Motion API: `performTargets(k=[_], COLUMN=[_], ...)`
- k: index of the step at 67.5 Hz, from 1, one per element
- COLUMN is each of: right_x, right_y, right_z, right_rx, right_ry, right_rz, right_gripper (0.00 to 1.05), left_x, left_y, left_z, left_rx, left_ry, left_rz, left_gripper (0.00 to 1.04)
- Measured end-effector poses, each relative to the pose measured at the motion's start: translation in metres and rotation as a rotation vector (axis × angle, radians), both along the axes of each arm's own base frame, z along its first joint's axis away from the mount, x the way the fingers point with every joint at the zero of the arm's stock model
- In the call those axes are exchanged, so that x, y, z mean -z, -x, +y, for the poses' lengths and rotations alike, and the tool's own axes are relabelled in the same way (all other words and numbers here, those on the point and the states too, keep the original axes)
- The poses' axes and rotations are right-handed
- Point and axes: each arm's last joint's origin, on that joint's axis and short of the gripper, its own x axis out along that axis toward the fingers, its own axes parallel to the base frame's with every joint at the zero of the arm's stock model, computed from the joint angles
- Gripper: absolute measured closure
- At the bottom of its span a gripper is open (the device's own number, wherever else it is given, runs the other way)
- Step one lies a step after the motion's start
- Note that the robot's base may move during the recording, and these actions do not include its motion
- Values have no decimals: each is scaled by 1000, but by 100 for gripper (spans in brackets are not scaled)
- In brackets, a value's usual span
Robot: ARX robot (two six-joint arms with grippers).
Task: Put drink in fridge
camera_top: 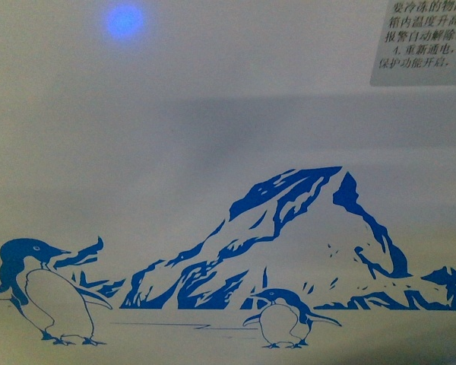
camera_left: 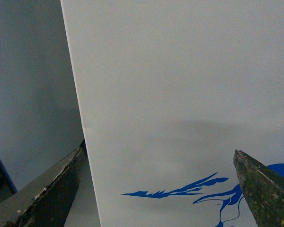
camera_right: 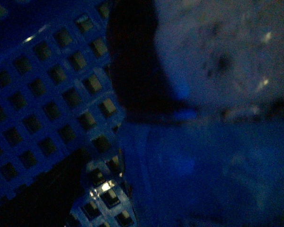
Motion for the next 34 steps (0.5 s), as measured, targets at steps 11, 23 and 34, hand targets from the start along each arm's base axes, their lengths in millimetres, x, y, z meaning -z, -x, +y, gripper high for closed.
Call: performTargets(k=[11, 23, 34], right_x=[2, 4, 4], right_y=[-11, -10, -10], right_z=[-5, -7, -8], right_rx=[5, 5, 3], right_ry=[12, 0, 1], right_rz=[-3, 5, 13], right_gripper=[7, 7, 17], left_x=[0, 0, 0], left_y=[0, 0, 0], left_z=[0, 0, 0], left_rx=[0, 0, 0], left_ry=[0, 0, 0], left_rz=[0, 0, 0], left_gripper=[8, 8, 8])
